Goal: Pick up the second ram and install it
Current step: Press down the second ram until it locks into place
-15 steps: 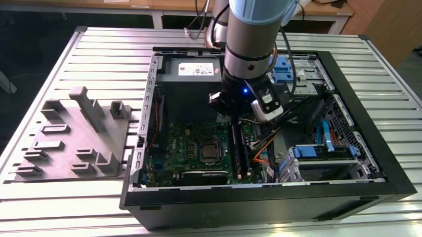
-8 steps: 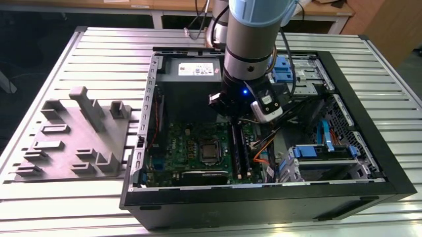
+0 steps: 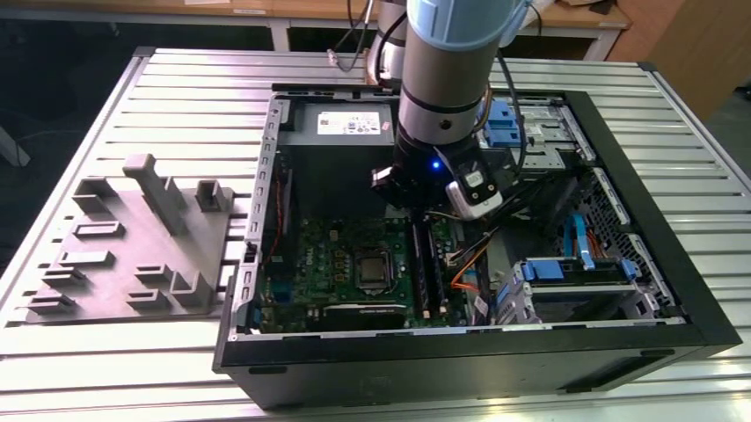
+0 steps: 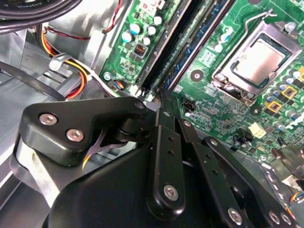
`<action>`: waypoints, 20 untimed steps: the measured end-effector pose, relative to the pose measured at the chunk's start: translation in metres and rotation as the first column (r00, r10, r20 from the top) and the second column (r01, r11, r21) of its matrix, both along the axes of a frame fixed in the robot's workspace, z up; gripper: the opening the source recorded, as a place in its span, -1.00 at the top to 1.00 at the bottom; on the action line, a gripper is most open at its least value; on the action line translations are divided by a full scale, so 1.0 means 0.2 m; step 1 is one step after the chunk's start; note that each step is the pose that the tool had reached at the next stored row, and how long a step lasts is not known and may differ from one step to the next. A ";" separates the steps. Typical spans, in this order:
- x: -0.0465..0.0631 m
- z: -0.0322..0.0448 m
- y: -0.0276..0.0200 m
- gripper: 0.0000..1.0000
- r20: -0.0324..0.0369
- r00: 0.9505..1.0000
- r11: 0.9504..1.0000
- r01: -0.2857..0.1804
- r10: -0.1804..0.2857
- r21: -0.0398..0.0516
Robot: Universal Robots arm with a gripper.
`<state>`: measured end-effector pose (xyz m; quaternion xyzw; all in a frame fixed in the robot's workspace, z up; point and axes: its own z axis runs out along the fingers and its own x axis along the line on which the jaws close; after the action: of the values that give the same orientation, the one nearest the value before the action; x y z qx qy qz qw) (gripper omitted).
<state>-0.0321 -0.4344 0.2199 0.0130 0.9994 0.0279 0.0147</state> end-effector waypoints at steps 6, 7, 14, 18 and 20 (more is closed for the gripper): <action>0.00 -0.011 0.001 0.80 0.000 1.000 1.000 0.000 0.000 0.000; 0.00 -0.011 0.000 0.80 0.000 1.000 1.000 0.000 0.000 0.000; 0.00 -0.019 0.000 0.80 0.000 1.000 1.000 0.000 0.000 0.000; 0.00 -0.023 0.000 0.80 0.000 1.000 1.000 0.000 0.000 0.000; 0.00 -0.016 0.001 0.80 0.001 1.000 1.000 0.000 0.000 0.001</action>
<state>-0.0320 -0.4343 0.2167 0.0130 0.9994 0.0285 0.0150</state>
